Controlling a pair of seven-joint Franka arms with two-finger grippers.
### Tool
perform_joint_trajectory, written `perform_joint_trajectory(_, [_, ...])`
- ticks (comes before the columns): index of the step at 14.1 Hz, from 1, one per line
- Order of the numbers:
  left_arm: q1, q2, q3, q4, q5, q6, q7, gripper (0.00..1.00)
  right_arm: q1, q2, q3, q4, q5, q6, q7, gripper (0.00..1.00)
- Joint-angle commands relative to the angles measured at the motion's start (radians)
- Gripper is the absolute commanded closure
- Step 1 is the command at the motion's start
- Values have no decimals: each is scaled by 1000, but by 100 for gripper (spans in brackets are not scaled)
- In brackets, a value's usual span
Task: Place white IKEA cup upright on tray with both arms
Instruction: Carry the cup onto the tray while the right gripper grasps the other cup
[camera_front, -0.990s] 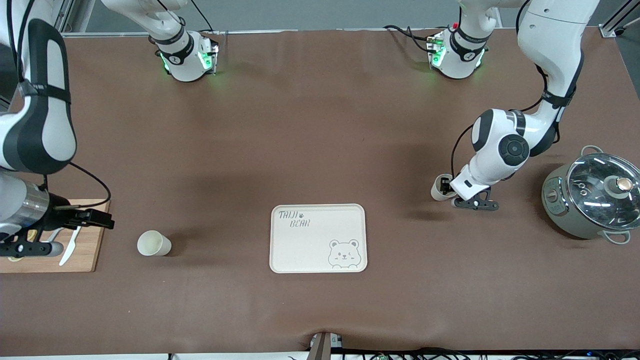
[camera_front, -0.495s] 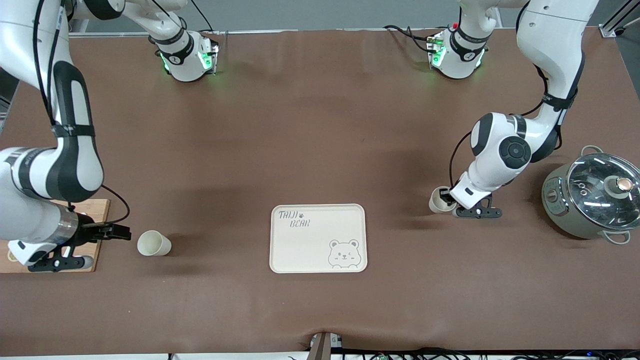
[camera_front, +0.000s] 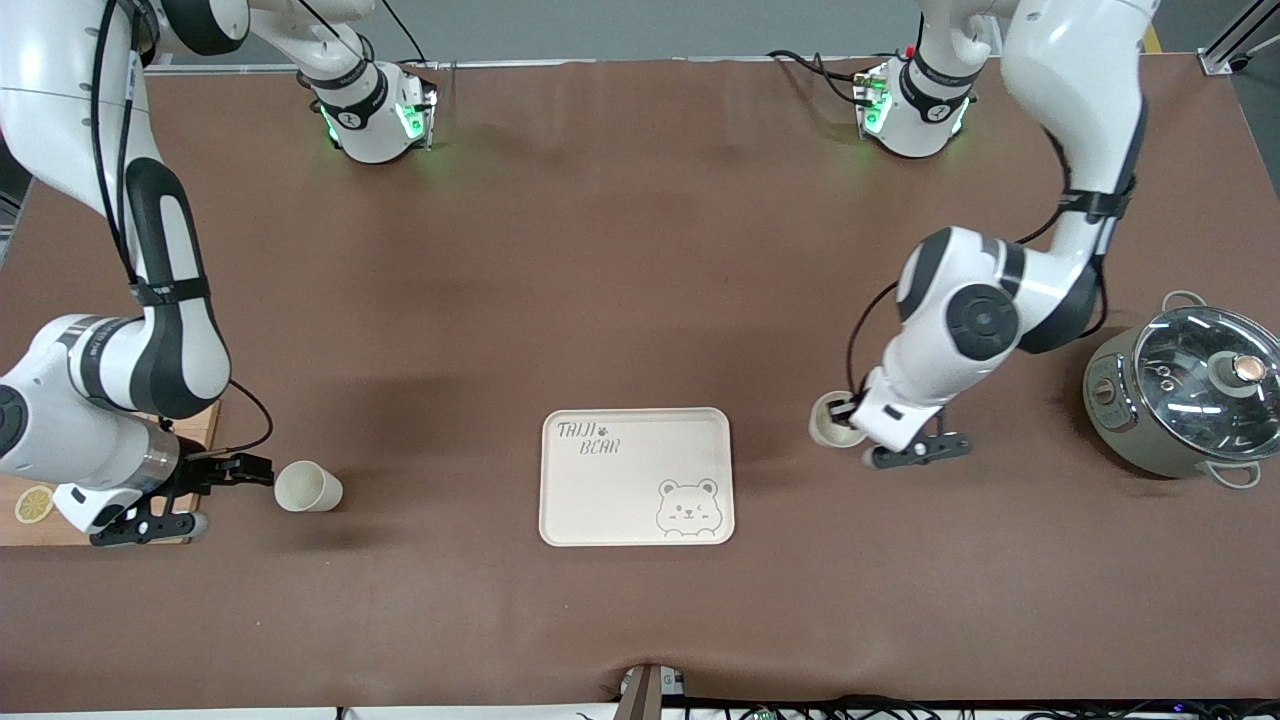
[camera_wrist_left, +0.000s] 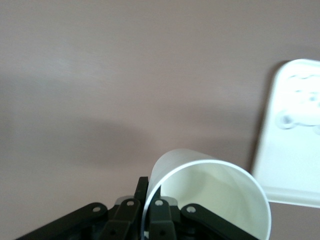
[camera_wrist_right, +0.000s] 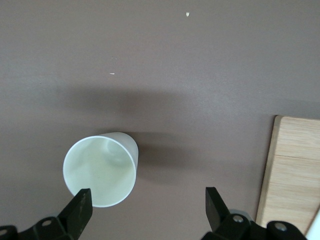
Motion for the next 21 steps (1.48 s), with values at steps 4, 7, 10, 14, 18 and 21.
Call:
perform_joint_trajectory(4, [-146,264,7,361,-10,-57,-217,100,-3,33,14,-32,64,41,-27,0])
perform_joint_trajectory(7, [-191,340,11,409,-10,44,-256,100,4,60,16,-30,66,68,-27,0])
perform_joint_trajectory(10, [-218,386,14,408,-7,112,-275,100,11,79,16,-29,66,96,-26,0])
perform_joint_trajectory(14, [-260,418,44,403,-1,115,-286,100,14,103,16,-24,66,137,-23,0])
perform_joint_trajectory(18, [-264,421,54,401,-1,115,-286,100,12,110,16,-23,66,140,-24,0])
perform_joint_trajectory(21, [-275,407,64,400,9,112,-287,0,11,116,16,-23,65,163,-26,0])
